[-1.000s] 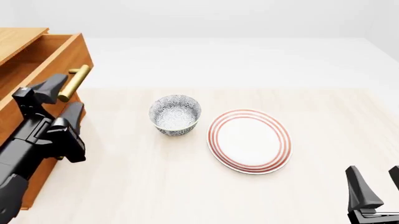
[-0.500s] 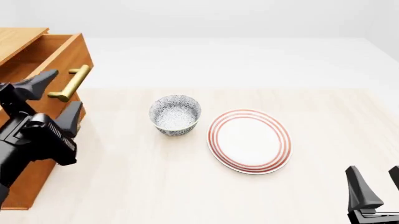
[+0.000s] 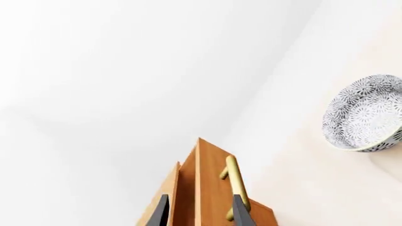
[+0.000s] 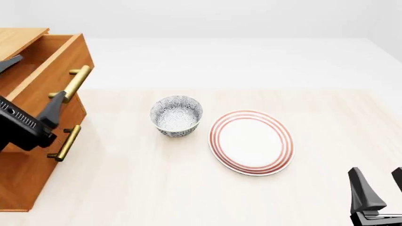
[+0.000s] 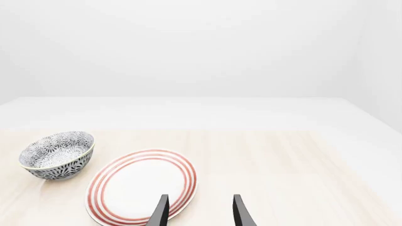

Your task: Open the top drawer of the cabinet.

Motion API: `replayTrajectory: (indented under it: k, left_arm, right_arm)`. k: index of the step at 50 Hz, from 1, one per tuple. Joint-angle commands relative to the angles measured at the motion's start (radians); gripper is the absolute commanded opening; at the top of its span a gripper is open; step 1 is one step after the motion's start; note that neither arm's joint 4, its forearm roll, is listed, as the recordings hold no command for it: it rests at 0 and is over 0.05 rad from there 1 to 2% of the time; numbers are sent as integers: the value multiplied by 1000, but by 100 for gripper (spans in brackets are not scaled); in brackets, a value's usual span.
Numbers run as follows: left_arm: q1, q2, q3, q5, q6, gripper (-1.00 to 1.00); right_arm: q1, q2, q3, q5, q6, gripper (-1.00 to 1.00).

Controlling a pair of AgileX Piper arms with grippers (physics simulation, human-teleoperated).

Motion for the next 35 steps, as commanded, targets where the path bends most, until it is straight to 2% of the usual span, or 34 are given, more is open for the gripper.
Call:
replayTrajectory:
  k: [1,4,5,10,16,25,32,35]
  left_arm:
    - [10,-13,-29,54,-75,100]
    - [10,-13,-29,54,-75,100]
    - [45,18,-205,240,-308,100]
    - [61,32,-250,291,-353,100]
    - [83,83,-357,396,-486,100]
    - [119,120,-434,495,-557,100]
    - [117,178,-523,597,-651,100]
    - [124,189,-537,625,-649,100]
  right_arm:
    - [0,0,0,0,0,100]
    - [0,0,0,0,0,100]
    - [0,0,0,0,0,100]
    - [0,0,0,0,0,100]
    - [0,0,0,0,0,100]
    - [0,0,0,0,0,100]
    - [0,0,0,0,0,100]
    - [0,0,0,0,0,100]
